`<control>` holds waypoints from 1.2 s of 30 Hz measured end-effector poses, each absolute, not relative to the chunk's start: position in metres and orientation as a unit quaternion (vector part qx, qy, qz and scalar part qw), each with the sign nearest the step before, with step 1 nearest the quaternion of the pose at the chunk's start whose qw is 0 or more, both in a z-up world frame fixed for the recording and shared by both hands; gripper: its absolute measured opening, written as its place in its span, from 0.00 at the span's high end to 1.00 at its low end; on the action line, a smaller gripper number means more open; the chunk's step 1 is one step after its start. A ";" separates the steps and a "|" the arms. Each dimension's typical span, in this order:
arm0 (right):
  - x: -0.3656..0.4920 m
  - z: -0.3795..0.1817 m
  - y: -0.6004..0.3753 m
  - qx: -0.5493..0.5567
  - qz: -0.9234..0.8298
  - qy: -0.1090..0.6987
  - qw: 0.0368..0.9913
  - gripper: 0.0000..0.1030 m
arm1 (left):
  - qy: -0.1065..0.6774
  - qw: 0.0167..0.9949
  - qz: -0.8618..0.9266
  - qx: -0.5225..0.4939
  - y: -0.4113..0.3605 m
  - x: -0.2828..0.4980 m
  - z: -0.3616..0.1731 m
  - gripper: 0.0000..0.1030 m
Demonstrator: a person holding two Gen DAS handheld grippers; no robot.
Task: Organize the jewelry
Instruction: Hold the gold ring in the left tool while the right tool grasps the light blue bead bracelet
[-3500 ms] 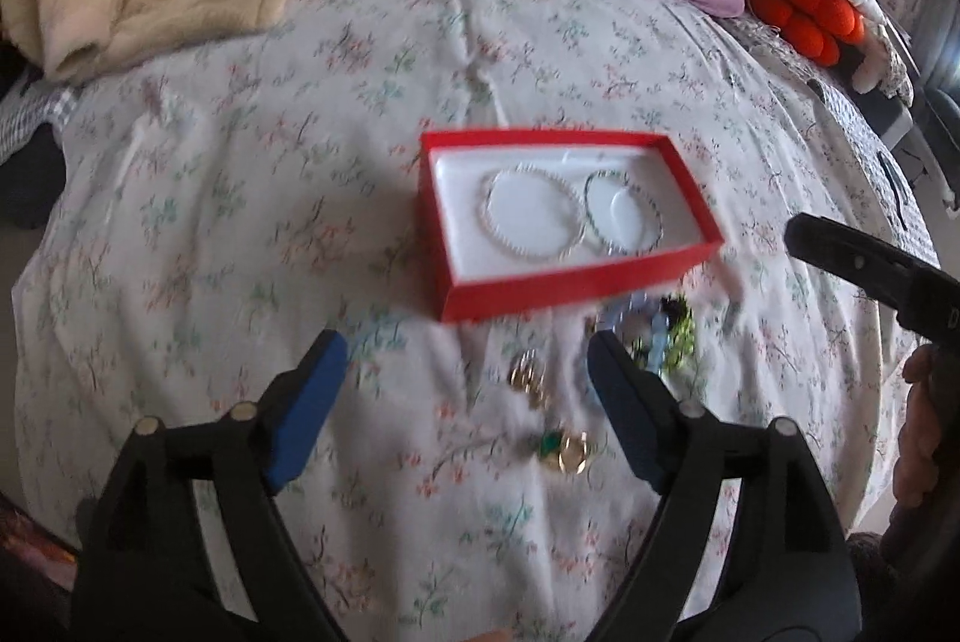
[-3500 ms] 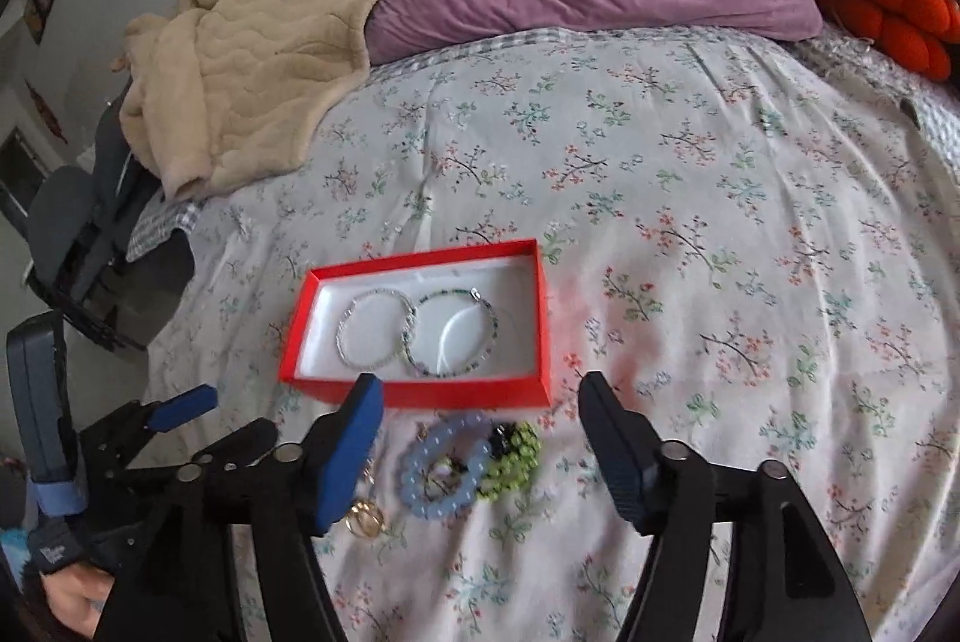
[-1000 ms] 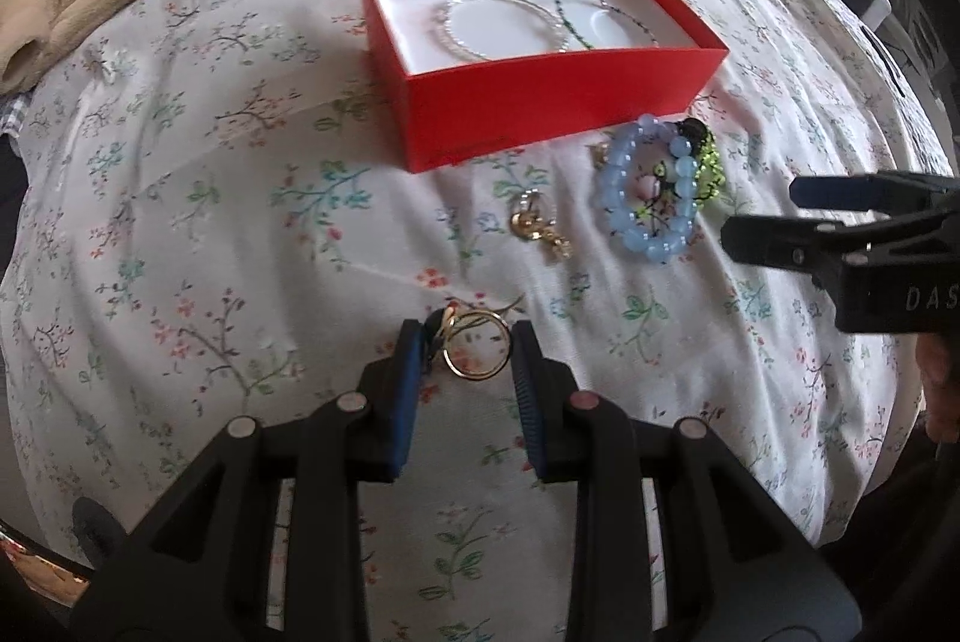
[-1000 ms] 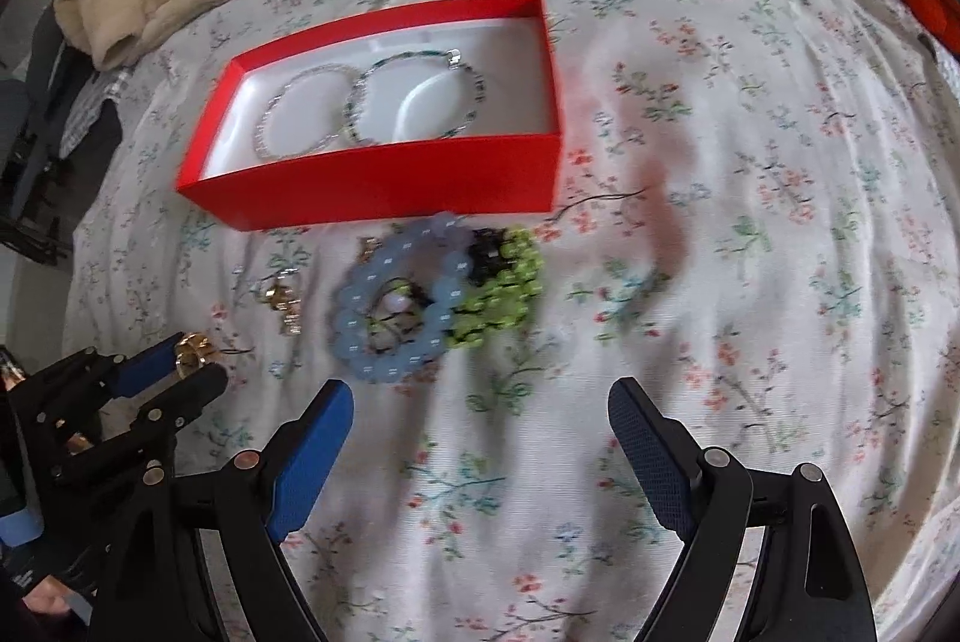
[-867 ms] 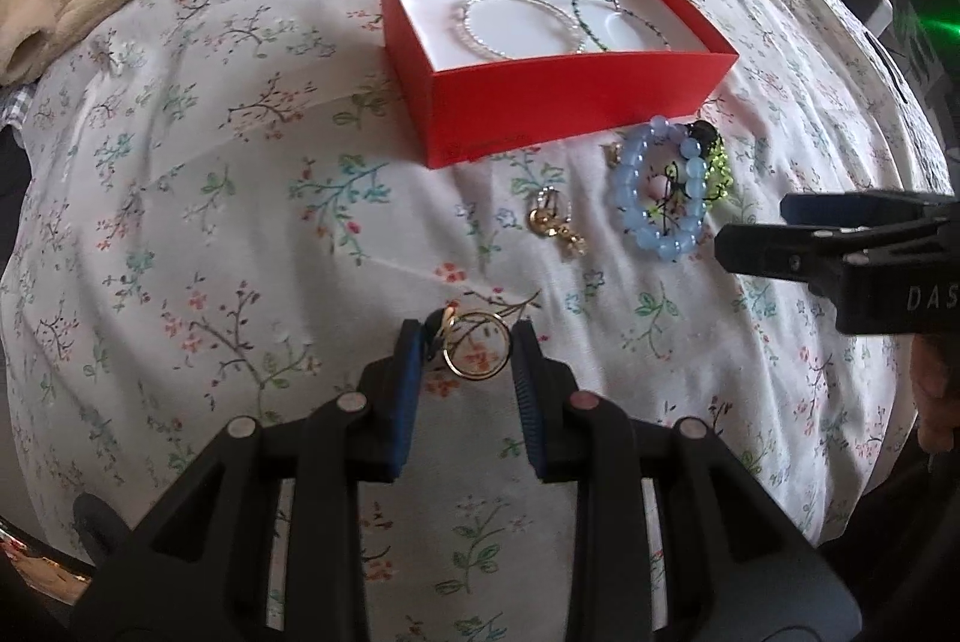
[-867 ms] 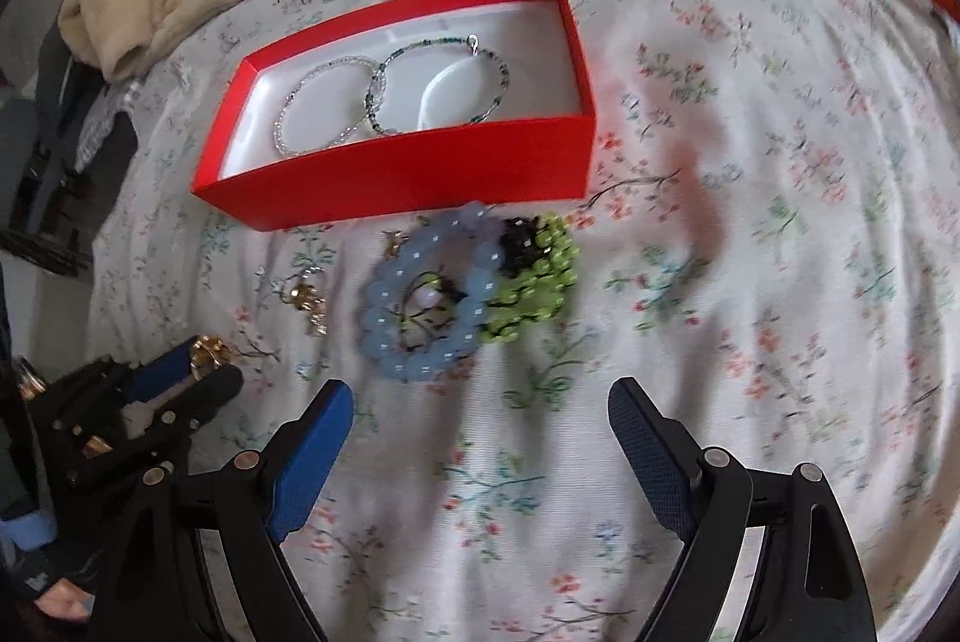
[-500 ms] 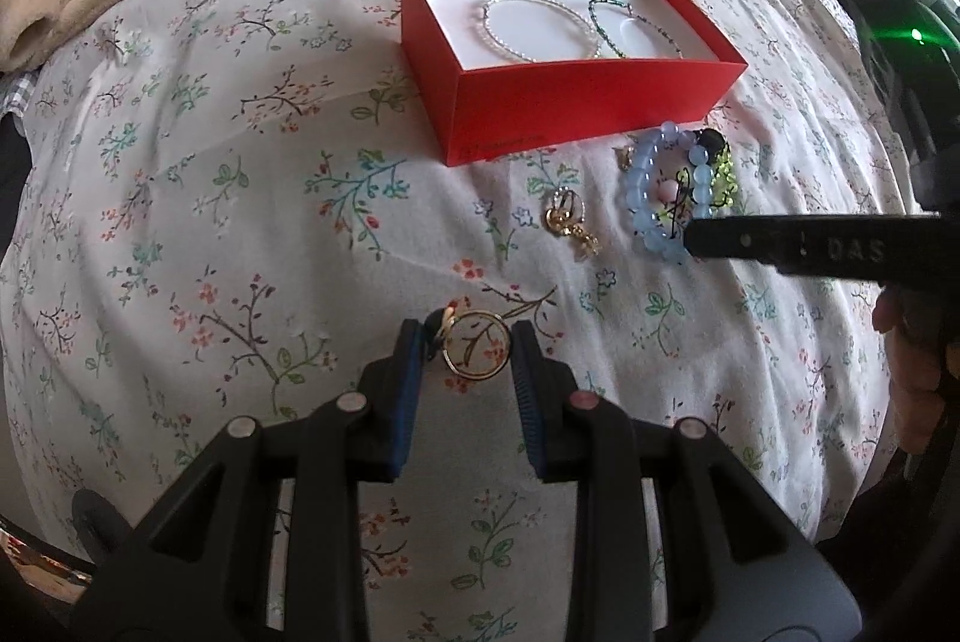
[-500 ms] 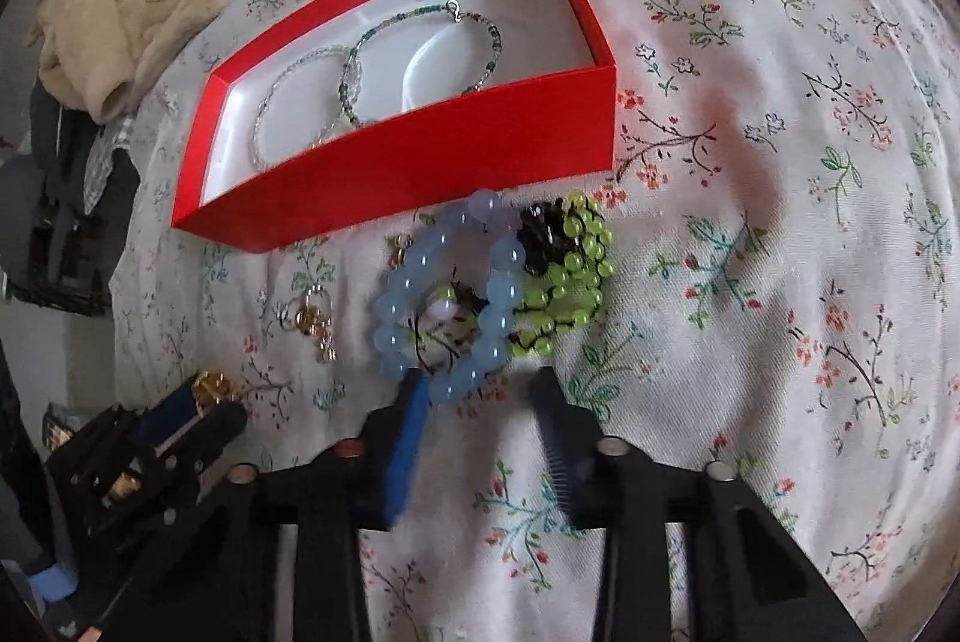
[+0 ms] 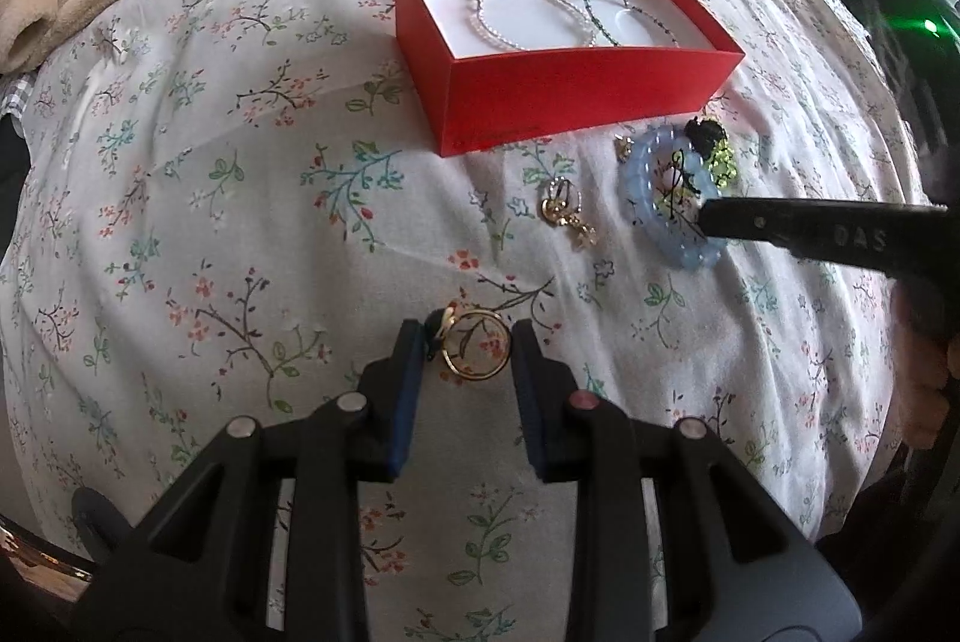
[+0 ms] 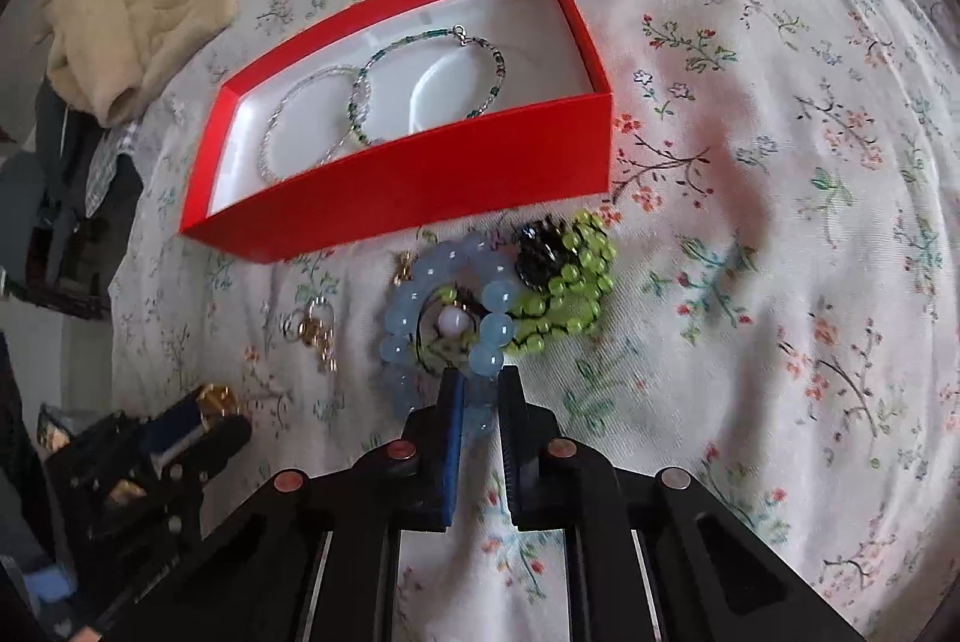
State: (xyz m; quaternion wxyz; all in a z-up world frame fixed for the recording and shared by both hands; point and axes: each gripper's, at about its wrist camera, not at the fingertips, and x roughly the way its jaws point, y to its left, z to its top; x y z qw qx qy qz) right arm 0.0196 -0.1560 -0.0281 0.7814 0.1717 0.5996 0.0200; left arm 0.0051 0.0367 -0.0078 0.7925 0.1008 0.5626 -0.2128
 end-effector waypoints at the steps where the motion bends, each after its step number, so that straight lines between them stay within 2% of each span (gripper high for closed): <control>1: 0.017 -0.026 -0.156 0.168 0.021 0.599 0.783 0.89 | 0.562 0.792 -0.214 0.101 0.036 0.005 -0.008 0.69; 13: -0.008 -0.018 -0.187 0.147 0.015 0.602 0.785 0.89 | 0.560 0.790 -0.221 0.114 0.026 -0.004 -0.009 0.69; 18: -0.011 -0.018 -0.197 0.100 -0.024 0.599 0.794 0.88 | 0.561 0.790 -0.220 0.115 0.024 -0.003 -0.010 0.69; 23: -0.015 -0.015 -0.211 0.134 -0.018 0.594 0.793 0.74 | 0.560 0.790 -0.221 0.115 0.022 -0.002 -0.009 0.69; 24: -0.016 -0.013 -0.214 0.143 -0.015 0.593 0.793 0.65 | 0.559 0.790 -0.221 0.116 0.022 -0.002 -0.009 0.69; 25: -0.016 -0.012 -0.216 0.148 -0.015 0.591 0.793 0.50 | 0.560 0.790 -0.221 0.116 0.021 -0.002 -0.010 0.69; 27: -0.018 -0.010 -0.217 0.148 -0.020 0.585 0.797 0.46 | 0.560 0.790 -0.221 0.116 0.020 -0.002 -0.010 0.69; 33: -0.016 -0.028 -0.199 0.104 -0.018 0.613 0.783 0.48 | 0.559 0.790 -0.221 0.120 0.017 -0.002 -0.013 0.69; 35: -0.017 -0.031 -0.193 0.071 -0.027 0.612 0.787 0.60 | 0.560 0.790 -0.220 0.120 0.016 -0.002 -0.014 0.69; 36: -0.017 -0.030 -0.193 0.061 -0.030 0.610 0.789 0.80 | 0.559 0.790 -0.220 0.119 0.016 -0.002 -0.014 0.69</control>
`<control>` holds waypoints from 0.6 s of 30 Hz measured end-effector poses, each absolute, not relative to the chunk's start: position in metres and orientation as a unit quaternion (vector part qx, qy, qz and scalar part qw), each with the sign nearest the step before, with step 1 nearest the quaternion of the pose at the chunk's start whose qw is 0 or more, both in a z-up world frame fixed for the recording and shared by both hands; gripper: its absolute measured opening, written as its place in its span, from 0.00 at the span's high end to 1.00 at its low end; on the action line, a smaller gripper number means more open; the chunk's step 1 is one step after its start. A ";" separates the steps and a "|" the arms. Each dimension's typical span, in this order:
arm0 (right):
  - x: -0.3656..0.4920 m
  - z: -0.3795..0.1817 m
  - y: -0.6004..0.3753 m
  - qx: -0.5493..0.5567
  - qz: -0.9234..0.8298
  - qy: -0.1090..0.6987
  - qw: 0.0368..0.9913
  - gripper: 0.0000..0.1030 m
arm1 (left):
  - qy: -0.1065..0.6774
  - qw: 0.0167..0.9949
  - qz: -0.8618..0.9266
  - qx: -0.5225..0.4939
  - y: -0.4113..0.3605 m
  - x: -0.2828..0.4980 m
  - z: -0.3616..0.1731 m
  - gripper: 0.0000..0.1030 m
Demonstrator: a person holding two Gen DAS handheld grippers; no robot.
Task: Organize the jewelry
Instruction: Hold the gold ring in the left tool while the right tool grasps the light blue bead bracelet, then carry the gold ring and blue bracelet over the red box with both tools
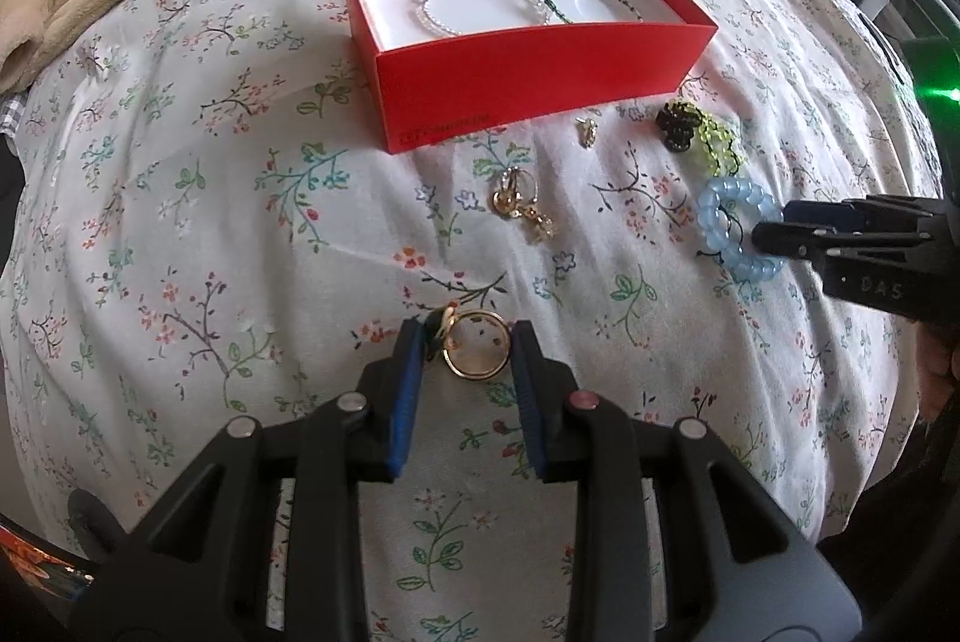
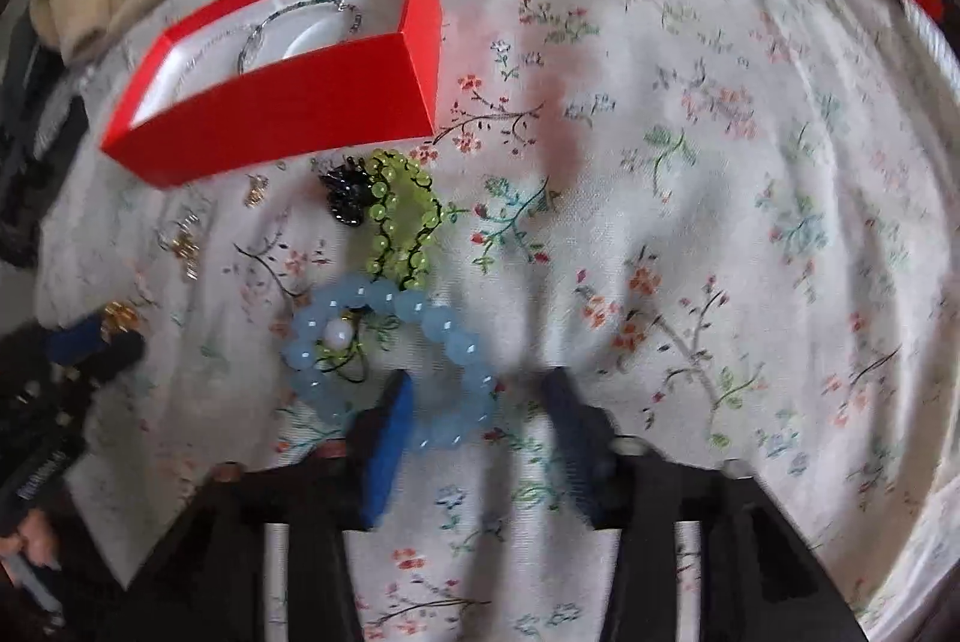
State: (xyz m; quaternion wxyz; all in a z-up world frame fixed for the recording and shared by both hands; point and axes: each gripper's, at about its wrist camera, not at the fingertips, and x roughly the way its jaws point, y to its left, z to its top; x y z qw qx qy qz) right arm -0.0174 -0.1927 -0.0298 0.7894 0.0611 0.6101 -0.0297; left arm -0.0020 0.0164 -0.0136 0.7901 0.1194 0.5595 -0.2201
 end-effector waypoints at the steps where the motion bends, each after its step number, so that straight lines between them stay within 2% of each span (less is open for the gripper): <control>1: -0.018 -0.029 -0.193 0.063 -0.024 0.610 0.789 0.89 | 0.559 0.790 -0.221 0.120 0.016 -0.002 -0.013 0.69; 5: -0.019 -0.026 -0.195 0.086 -0.010 0.612 0.786 0.89 | 0.555 0.792 -0.223 0.120 0.016 -0.002 -0.010 0.69; 18: -0.028 0.052 -0.177 0.087 0.030 0.533 0.841 0.89 | 0.520 0.817 -0.230 0.099 0.018 0.002 0.027 0.69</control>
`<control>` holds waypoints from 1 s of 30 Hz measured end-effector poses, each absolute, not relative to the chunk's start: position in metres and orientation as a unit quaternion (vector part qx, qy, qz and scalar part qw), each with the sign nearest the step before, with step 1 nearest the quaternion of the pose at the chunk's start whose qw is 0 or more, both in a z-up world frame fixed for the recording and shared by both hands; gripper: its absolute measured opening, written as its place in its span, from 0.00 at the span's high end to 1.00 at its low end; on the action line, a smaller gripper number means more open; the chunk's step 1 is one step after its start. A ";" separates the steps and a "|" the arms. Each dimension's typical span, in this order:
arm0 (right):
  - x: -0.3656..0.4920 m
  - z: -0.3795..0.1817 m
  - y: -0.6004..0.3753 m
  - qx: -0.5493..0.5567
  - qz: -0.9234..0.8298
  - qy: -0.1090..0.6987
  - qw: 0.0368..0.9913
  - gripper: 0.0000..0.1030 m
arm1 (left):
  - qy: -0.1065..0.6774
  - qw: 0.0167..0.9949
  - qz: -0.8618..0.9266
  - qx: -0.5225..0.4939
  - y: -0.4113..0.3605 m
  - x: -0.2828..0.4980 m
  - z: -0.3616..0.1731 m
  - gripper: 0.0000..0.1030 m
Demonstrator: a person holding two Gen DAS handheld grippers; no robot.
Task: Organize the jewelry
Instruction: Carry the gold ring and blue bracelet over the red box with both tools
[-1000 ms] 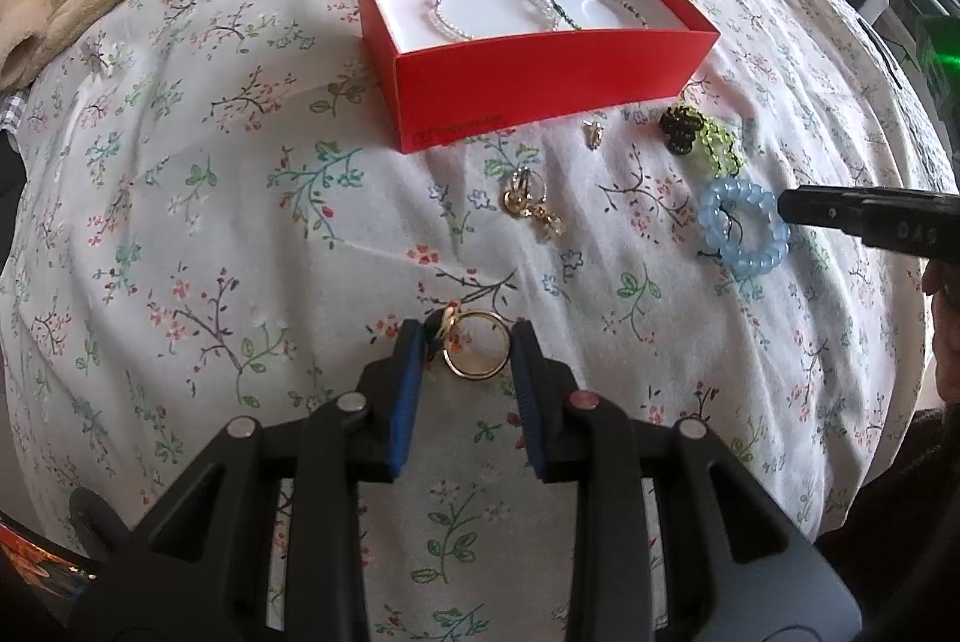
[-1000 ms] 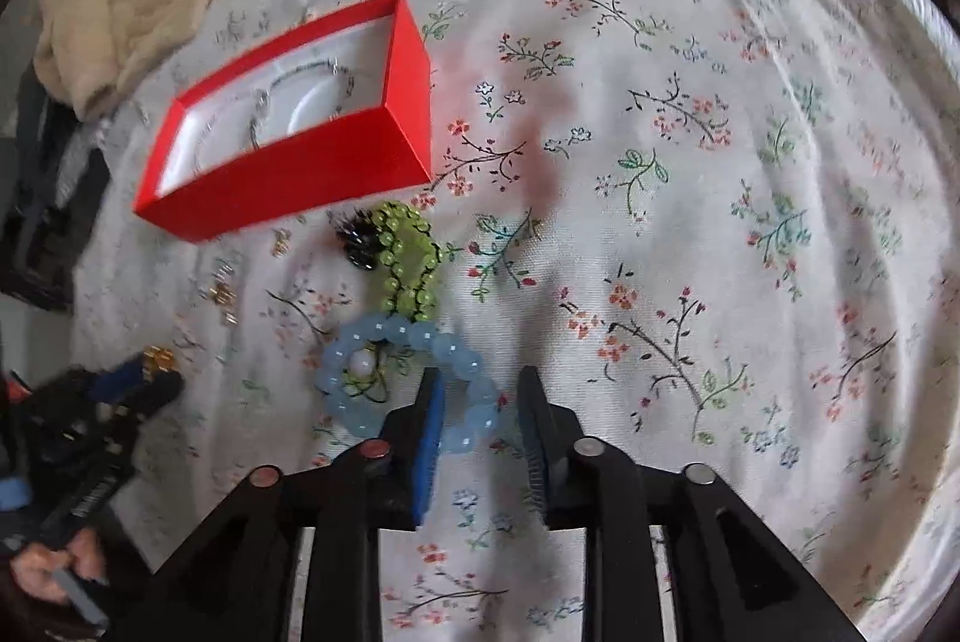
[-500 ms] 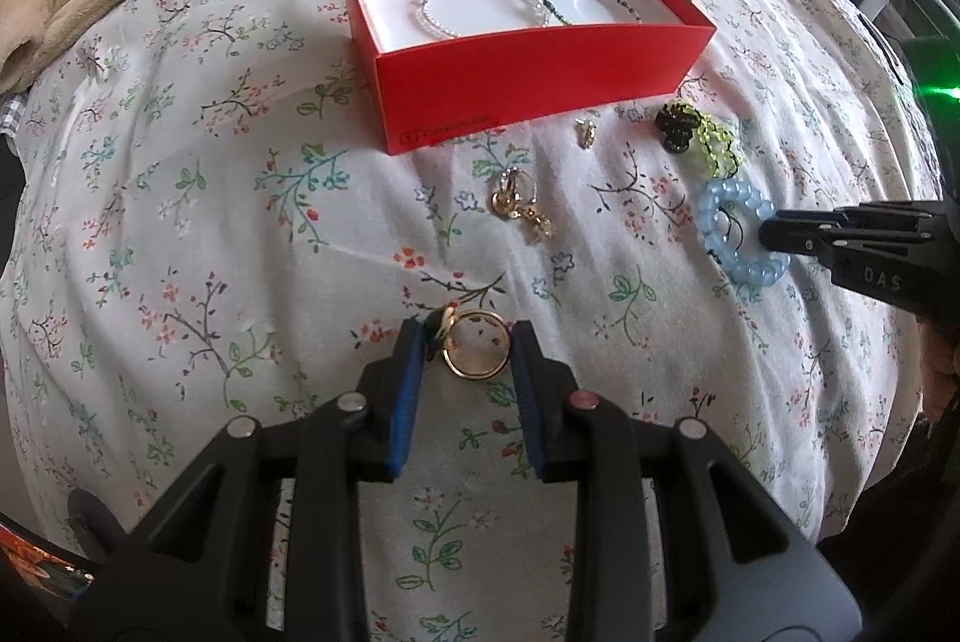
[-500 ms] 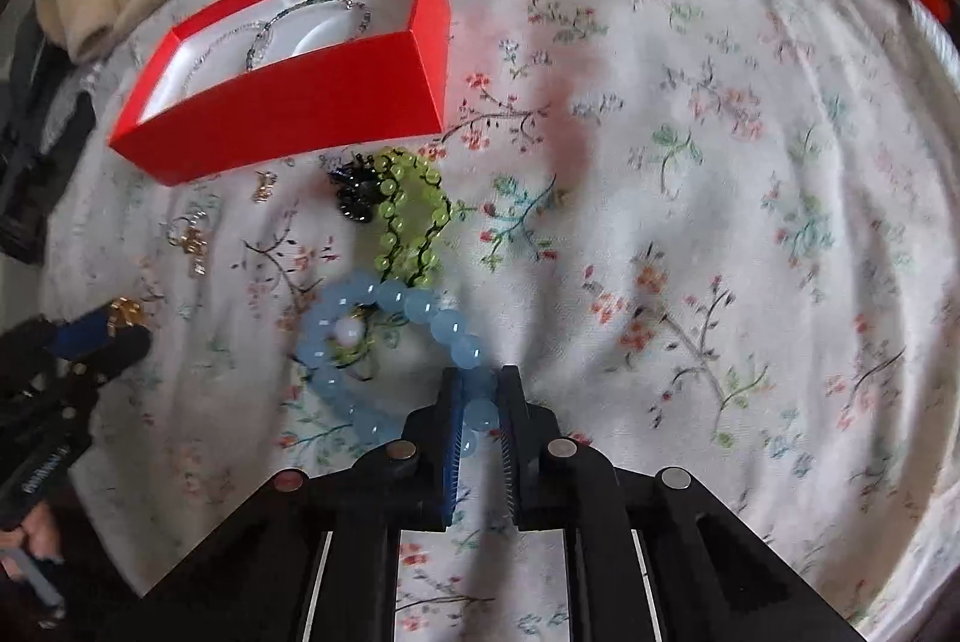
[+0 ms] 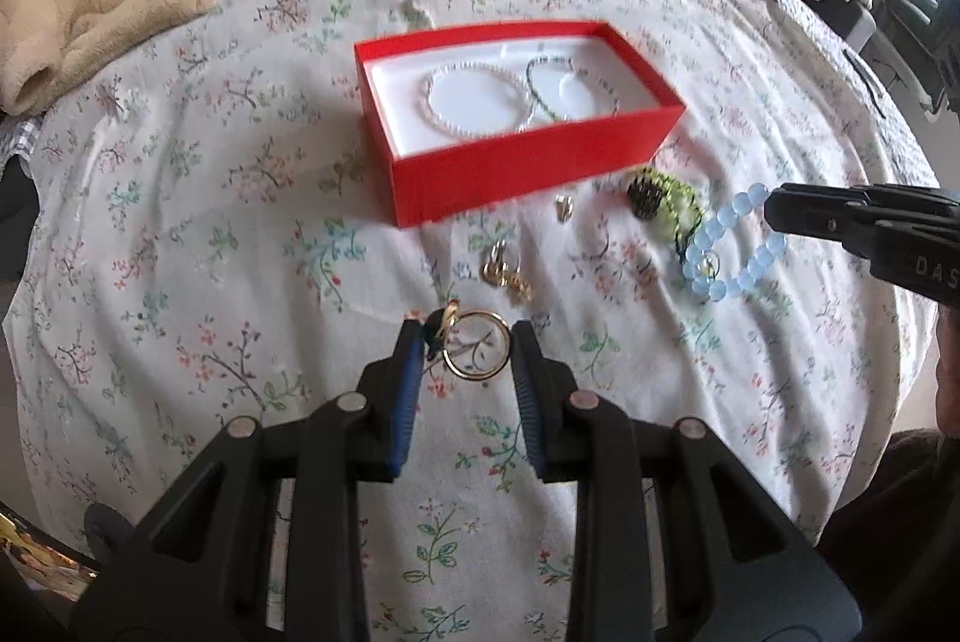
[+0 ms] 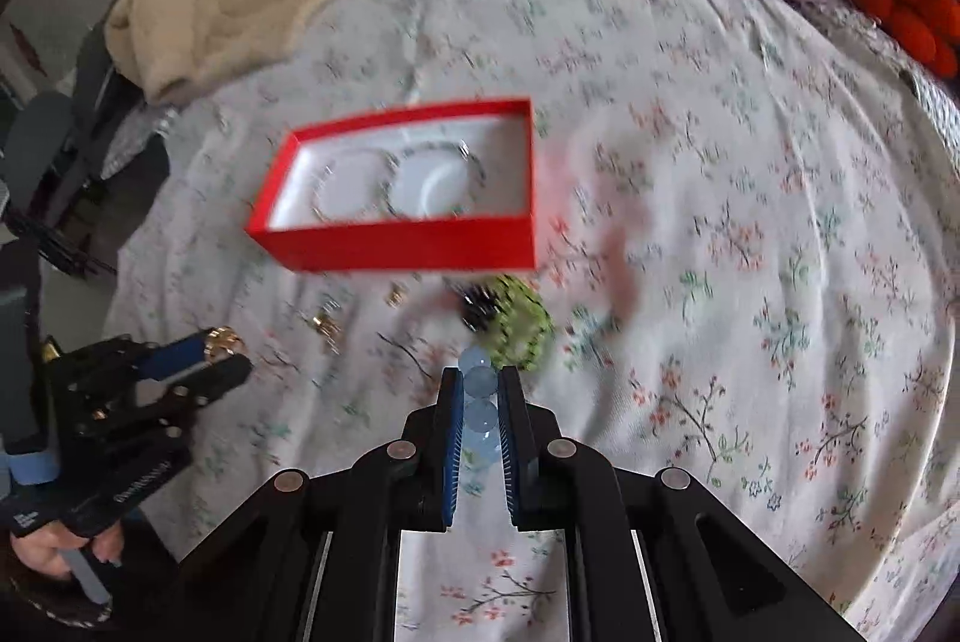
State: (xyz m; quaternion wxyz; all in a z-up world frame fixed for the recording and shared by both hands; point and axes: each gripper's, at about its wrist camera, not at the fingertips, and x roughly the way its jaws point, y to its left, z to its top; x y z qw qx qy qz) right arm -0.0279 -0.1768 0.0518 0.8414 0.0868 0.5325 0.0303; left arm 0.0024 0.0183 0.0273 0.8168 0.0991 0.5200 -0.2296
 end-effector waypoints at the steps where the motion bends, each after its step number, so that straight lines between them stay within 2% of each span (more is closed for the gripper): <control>1: -0.026 0.055 -0.178 0.089 0.031 0.528 0.844 0.89 | 0.518 0.818 -0.230 0.097 0.018 0.004 0.030 0.69; 20: 0.010 0.104 -0.168 0.136 0.047 0.447 0.883 0.89 | 0.470 0.845 -0.251 0.040 0.005 0.043 0.062 0.69; 30: 0.036 0.101 -0.162 0.138 0.046 0.428 0.892 0.89 | 0.462 0.848 -0.259 0.038 -0.010 0.073 0.041 0.69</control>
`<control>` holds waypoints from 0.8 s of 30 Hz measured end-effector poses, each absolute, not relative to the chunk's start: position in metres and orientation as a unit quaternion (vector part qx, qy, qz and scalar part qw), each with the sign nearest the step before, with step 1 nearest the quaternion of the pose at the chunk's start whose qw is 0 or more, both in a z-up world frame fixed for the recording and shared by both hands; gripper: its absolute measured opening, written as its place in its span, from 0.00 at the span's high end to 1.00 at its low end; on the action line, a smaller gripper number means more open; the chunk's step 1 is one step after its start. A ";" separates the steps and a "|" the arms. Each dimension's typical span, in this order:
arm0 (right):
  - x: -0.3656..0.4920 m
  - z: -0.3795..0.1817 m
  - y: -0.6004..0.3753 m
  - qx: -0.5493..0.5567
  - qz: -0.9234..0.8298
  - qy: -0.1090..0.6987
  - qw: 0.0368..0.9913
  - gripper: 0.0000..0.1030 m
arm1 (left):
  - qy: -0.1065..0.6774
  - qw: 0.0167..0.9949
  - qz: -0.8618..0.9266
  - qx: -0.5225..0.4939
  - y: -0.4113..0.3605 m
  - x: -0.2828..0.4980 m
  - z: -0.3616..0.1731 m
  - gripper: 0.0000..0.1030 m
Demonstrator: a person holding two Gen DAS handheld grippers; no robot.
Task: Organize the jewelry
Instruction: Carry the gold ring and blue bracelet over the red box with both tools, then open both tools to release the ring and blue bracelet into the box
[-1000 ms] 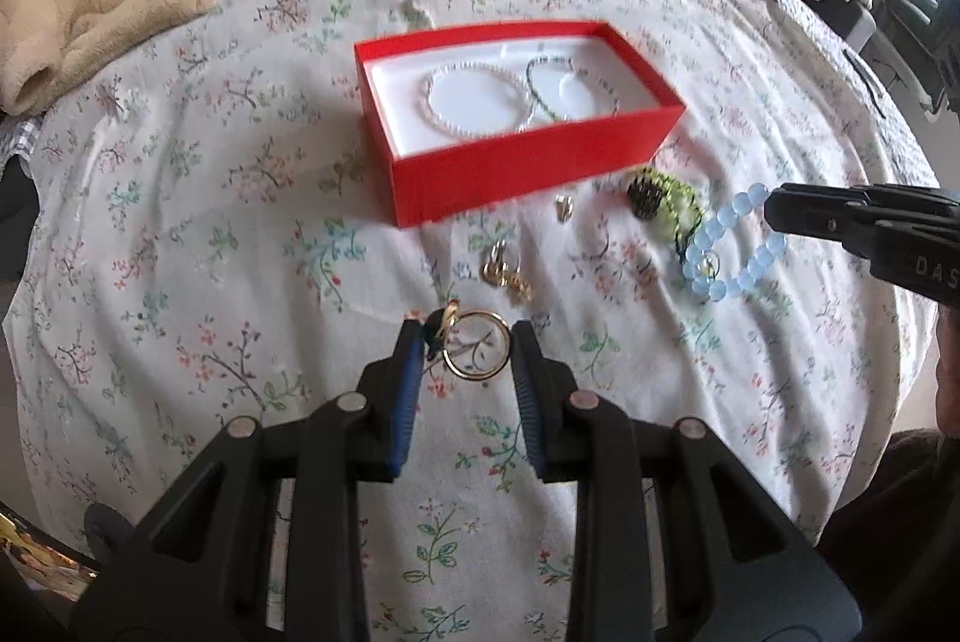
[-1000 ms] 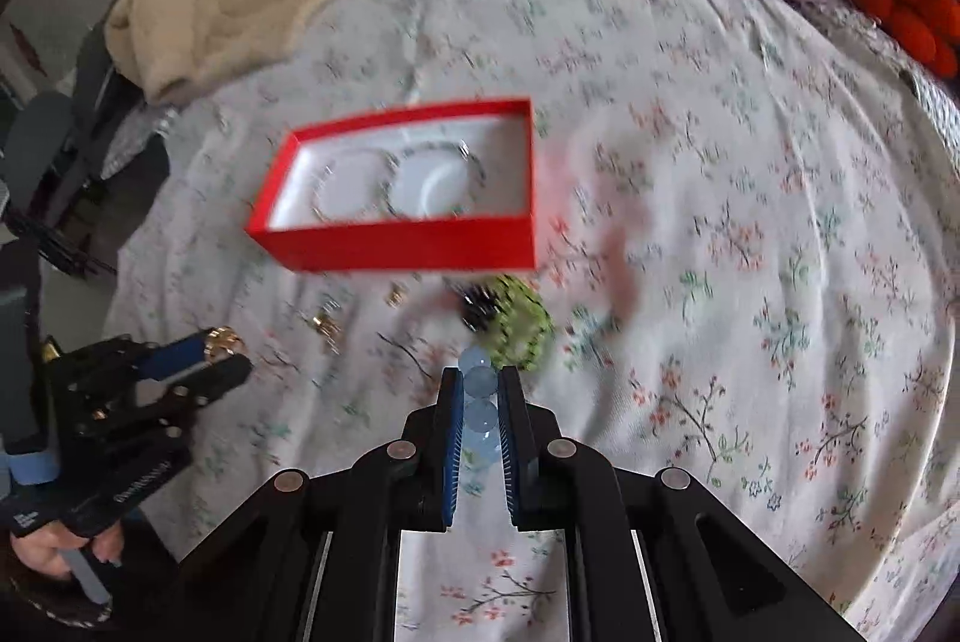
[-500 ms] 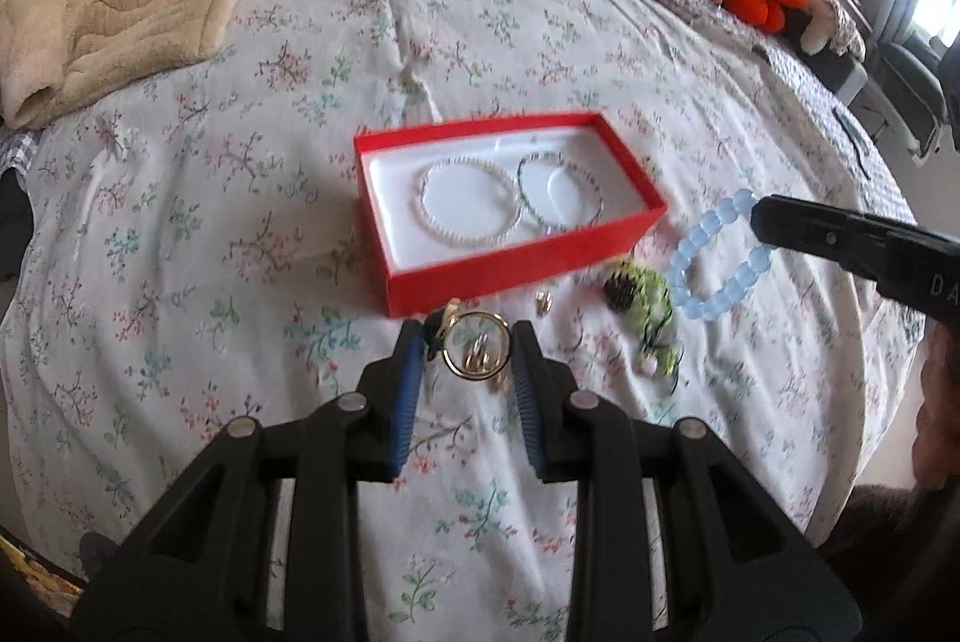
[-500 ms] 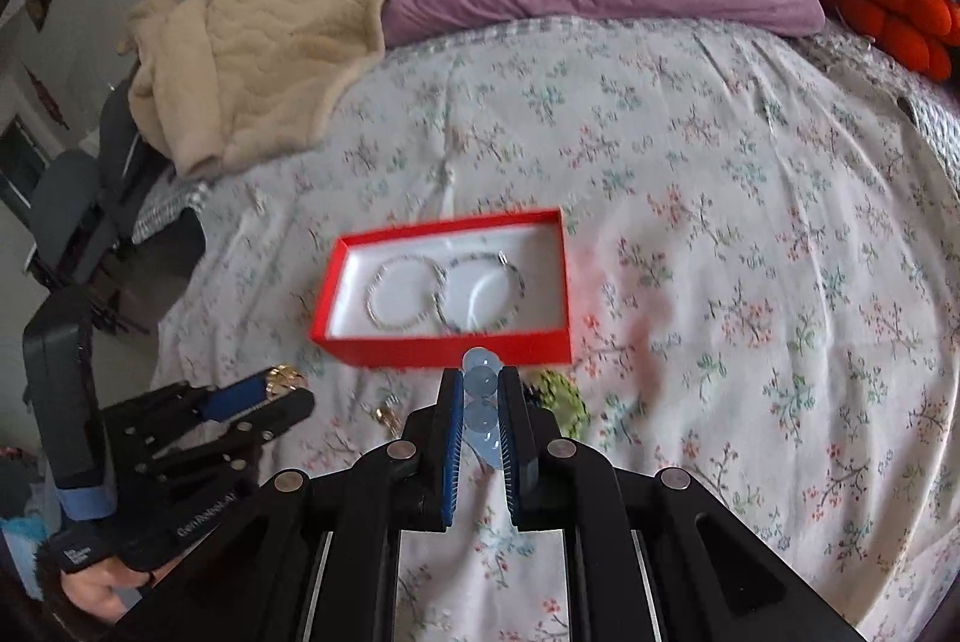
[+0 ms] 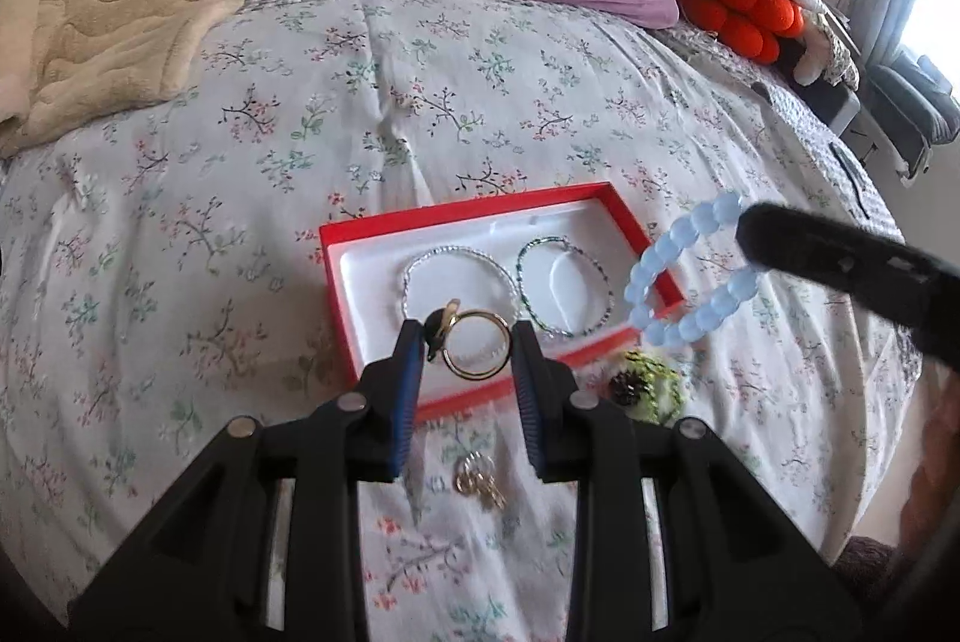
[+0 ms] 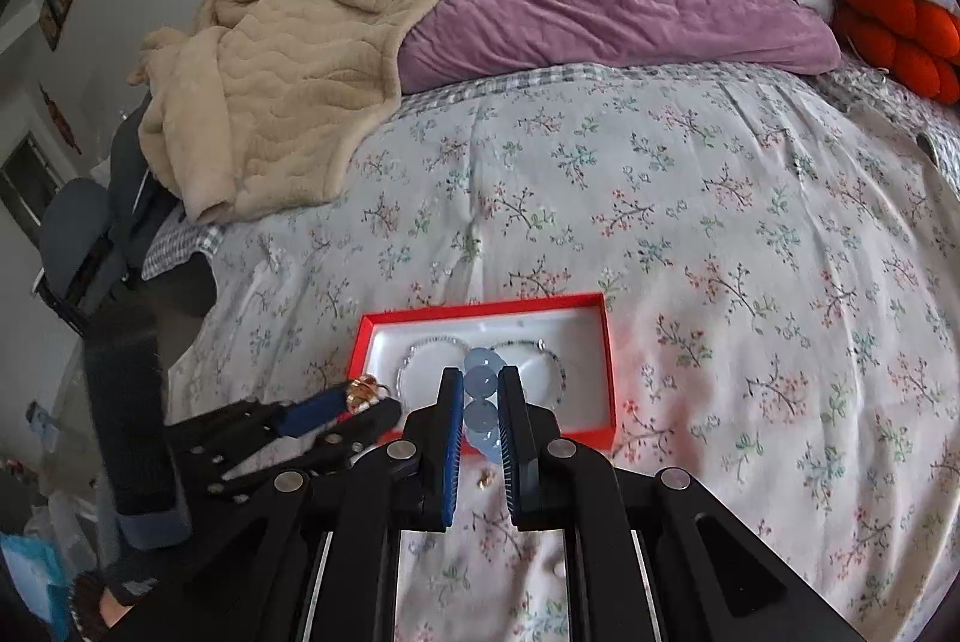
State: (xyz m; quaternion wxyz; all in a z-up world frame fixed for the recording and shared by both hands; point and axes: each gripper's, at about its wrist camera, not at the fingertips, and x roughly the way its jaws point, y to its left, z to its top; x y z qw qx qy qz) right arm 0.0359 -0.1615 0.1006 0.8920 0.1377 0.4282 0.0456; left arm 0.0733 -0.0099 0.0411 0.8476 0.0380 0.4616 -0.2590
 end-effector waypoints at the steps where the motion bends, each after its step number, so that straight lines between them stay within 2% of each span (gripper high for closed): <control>1: 0.039 0.100 -0.162 0.140 0.048 0.426 0.893 0.89 | 0.462 0.848 -0.259 0.039 -0.010 0.075 0.039 0.69; 10: 0.063 0.086 -0.164 0.154 0.079 0.411 0.895 0.89 | 0.463 0.851 -0.242 0.056 -0.014 0.093 0.020 0.69; 24: 0.082 0.035 -0.194 0.165 0.026 0.459 0.873 0.89 | 0.465 0.849 -0.241 0.066 -0.019 0.096 0.011 0.69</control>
